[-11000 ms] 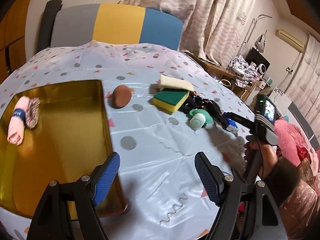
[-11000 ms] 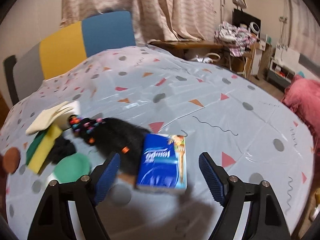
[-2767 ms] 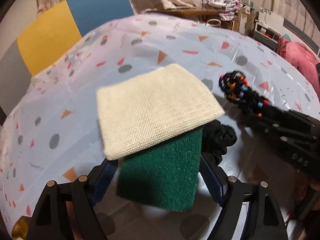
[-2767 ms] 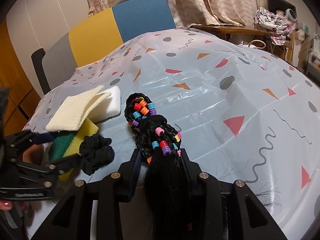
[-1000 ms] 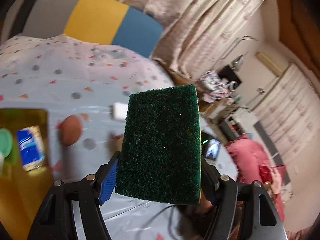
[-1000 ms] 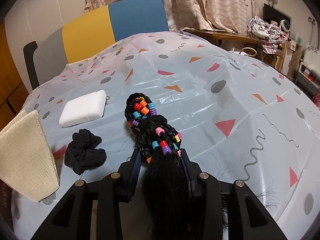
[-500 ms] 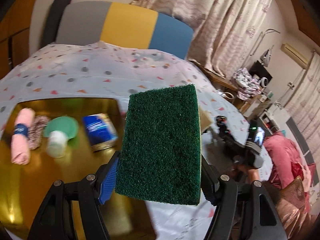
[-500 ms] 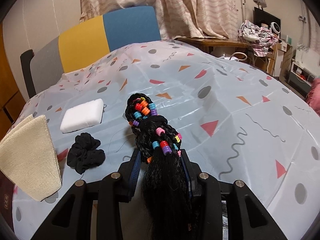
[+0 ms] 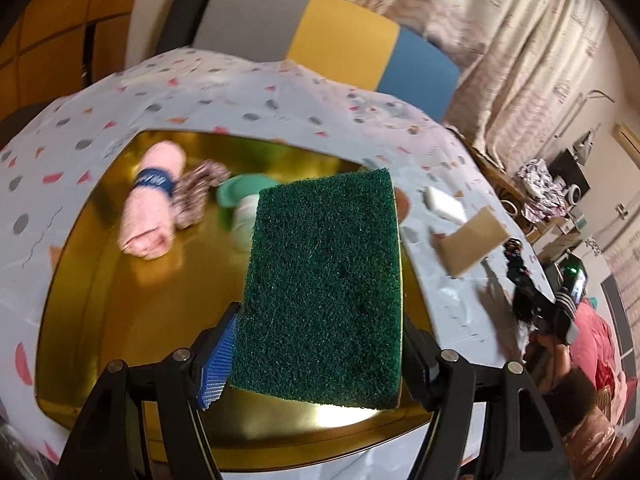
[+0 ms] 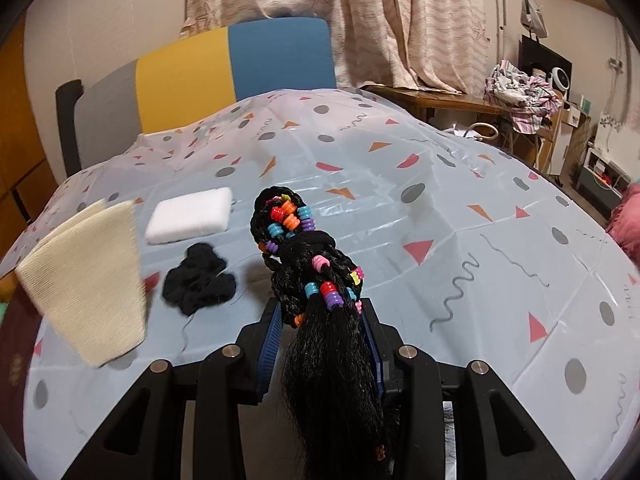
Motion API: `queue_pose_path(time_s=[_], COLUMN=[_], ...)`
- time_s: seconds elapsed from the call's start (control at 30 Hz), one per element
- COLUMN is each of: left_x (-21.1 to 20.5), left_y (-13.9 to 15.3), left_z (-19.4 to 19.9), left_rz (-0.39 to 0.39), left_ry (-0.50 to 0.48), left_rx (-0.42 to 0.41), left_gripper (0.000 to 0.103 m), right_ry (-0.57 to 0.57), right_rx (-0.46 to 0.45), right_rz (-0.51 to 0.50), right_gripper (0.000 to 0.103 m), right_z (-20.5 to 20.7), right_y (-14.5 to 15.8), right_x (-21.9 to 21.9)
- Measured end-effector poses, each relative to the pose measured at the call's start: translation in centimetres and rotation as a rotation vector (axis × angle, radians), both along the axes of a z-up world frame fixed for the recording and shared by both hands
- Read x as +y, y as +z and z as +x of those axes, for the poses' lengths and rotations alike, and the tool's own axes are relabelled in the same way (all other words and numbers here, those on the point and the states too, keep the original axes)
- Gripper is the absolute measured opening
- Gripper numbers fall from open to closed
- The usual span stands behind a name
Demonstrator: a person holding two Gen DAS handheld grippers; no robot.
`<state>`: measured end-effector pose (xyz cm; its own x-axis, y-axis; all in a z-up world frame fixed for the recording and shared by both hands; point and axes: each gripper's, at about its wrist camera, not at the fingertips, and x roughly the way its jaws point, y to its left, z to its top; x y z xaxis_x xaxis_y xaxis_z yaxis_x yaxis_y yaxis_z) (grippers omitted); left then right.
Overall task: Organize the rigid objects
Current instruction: 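Carry the green sponge over the gold tray with the left tool, then release the sponge into the tray with the left tool while the right tool drops the hair tie there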
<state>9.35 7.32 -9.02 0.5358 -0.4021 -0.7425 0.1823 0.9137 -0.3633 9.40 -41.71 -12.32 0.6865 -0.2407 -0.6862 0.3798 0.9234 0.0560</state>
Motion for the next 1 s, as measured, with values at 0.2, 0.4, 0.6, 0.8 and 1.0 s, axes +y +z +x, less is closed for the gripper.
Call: queue_pose_path(time_s=[0.2, 0.4, 0.6, 0.8, 1.0], left_x=[2.0, 3.5, 5.1, 4.8, 4.6], left_y=[-1.0, -1.8, -2.9, -3.9, -3.5], left_z=[0.2, 0.8, 1.3, 1.9, 1.7], left_rz=[0.055, 0.201, 0.291, 0.426, 0.416], left_ry=[0.027, 0.051, 0.054, 0.038, 0.059], left_rx=[0.047, 0.078, 0.137, 0.126, 0.087], left_gripper=[0.072, 0.072, 0.072, 0.073, 0.083], right_ry=[0.032, 0.054, 0.117, 0.265, 0.453], right_rx=[-0.021, -0.073, -0.149, -0.201, -0.161], right_rz=[0.053, 0.134, 0.187, 0.217, 0.277], right_gripper=[0.038, 0.038, 0.038, 0.038, 0.038], right_z=[-2.4, -4.1, -5.6, -6.0, -5.2], right_y=[1.1, 3.2, 6.3, 9.4, 10.1], right_x=[1.9, 4.3, 8.1, 14.0, 21.1])
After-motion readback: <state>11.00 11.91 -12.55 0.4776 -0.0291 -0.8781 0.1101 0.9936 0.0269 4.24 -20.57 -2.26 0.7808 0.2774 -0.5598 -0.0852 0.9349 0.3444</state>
